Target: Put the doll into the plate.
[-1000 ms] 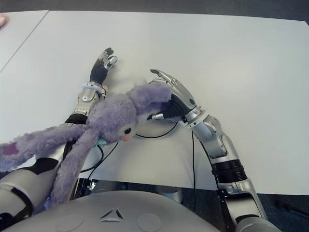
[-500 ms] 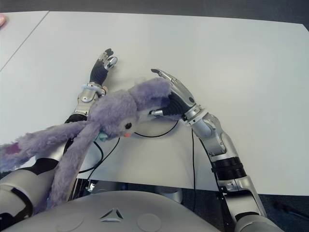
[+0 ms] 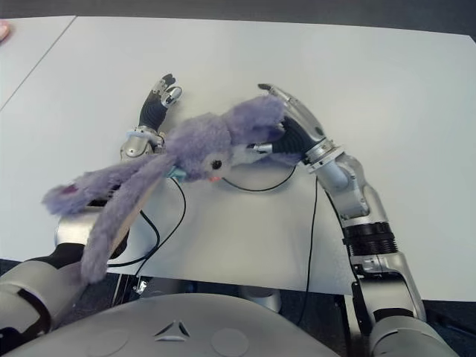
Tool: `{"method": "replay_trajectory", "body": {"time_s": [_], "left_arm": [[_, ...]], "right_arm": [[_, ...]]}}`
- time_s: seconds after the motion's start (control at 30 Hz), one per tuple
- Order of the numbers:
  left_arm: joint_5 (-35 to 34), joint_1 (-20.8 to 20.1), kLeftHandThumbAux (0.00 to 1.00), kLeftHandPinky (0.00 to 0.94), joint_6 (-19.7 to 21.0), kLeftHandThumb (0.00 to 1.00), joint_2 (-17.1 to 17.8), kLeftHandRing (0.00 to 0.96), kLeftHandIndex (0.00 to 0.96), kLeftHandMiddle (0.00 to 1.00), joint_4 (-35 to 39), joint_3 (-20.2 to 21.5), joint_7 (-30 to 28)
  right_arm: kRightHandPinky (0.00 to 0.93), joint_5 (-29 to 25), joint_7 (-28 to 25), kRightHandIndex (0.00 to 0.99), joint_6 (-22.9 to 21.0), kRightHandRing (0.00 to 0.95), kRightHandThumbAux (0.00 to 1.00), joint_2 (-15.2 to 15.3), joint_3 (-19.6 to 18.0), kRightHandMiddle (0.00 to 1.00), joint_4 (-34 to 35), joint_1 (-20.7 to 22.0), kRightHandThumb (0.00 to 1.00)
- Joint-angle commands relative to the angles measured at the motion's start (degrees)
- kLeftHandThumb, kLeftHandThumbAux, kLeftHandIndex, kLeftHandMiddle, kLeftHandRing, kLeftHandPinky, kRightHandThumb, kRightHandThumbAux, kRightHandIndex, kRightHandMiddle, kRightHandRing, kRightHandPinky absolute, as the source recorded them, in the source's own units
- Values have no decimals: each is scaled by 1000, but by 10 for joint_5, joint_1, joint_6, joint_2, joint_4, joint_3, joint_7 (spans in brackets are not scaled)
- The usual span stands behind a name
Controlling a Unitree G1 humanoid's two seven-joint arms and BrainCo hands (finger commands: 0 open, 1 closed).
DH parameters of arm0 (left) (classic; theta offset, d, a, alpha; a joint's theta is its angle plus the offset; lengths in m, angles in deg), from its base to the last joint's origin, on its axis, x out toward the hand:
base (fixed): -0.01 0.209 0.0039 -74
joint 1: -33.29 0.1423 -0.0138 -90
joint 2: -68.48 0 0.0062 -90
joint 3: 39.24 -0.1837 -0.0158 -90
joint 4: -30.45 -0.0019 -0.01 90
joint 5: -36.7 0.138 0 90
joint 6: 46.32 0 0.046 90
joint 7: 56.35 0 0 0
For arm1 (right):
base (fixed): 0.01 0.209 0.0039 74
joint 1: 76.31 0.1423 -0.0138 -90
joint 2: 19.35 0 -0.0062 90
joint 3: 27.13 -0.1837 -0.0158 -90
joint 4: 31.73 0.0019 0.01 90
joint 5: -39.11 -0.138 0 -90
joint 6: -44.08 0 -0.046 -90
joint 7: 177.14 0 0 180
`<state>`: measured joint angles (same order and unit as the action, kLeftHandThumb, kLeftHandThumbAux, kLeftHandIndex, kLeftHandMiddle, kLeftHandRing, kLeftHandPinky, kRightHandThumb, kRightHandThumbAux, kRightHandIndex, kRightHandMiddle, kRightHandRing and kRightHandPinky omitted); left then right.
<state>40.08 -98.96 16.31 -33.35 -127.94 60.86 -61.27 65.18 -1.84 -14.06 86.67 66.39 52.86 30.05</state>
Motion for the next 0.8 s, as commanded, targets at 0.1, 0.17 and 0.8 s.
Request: {"method": "replay_trajectory", "body": {"time_s": [0.1, 0.17, 0.8], "left_arm": [[13, 126, 452, 19, 93, 0, -22, 47, 29, 73, -96, -7, 8], [13, 126, 454, 17, 94, 0, -21, 46, 28, 73, -96, -7, 8], [13, 126, 453, 22, 96, 0, -21, 46, 27, 68, -96, -7, 7]], "right_arm": [[0, -41, 18, 0, 33, 0, 430, -12, -14, 0, -14, -9, 135], [0, -52, 22, 0, 39, 0, 433, -16, -16, 0, -17, -6, 136], [0, -82, 43, 0, 76, 0, 495, -43, -21, 46, -66, 19, 44]]}}
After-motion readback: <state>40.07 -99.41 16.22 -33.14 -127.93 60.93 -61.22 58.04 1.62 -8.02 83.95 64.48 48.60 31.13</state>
